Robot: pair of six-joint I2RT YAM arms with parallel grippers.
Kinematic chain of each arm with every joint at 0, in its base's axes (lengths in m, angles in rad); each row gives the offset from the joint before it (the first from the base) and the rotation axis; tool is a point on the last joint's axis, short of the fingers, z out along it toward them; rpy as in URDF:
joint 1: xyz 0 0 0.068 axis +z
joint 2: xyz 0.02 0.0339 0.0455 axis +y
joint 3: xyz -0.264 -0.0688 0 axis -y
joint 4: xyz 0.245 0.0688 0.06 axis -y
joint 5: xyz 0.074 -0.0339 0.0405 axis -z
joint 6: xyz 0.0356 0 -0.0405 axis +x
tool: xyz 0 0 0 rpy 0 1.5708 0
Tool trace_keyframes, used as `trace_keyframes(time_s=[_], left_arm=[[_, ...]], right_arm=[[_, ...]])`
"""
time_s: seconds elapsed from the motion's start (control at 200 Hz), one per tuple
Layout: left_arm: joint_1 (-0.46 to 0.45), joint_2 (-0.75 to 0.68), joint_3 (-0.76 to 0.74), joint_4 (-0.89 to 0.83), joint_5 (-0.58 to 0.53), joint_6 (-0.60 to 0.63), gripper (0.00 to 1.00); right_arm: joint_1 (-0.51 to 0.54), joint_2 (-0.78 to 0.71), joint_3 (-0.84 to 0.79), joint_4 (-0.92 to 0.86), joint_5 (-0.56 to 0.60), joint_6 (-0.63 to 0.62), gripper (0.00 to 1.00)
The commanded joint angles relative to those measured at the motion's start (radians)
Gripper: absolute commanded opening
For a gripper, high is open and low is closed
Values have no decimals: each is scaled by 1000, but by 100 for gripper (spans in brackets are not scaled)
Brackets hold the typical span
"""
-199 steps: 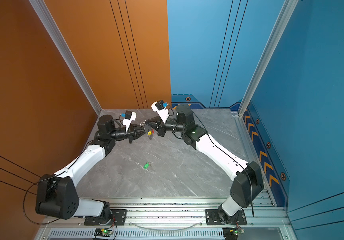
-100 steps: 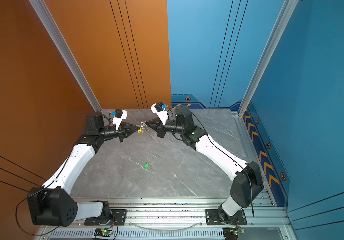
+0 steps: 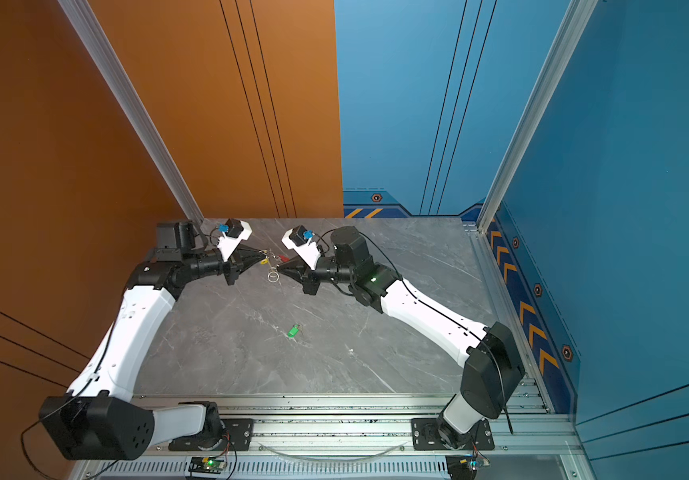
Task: Remove the keys from the keyring
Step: 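Pull the left gripper away with the plate bundle while the right gripper opens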
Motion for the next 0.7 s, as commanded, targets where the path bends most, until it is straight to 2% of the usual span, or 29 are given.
trace_keyframes(time_s=[0.0, 0.215, 0.696], left_arm=[[3, -36, 22, -48, -81, 119, 0], [1, -70, 12, -48, -111, 173, 0], [-47, -169, -62, -72, -179, 320, 0]], right_arm=[[7, 17, -54, 49, 38, -2, 16], [7, 16, -43, 1, 33, -36, 37], [-55, 29, 49, 13, -15, -21, 41]])
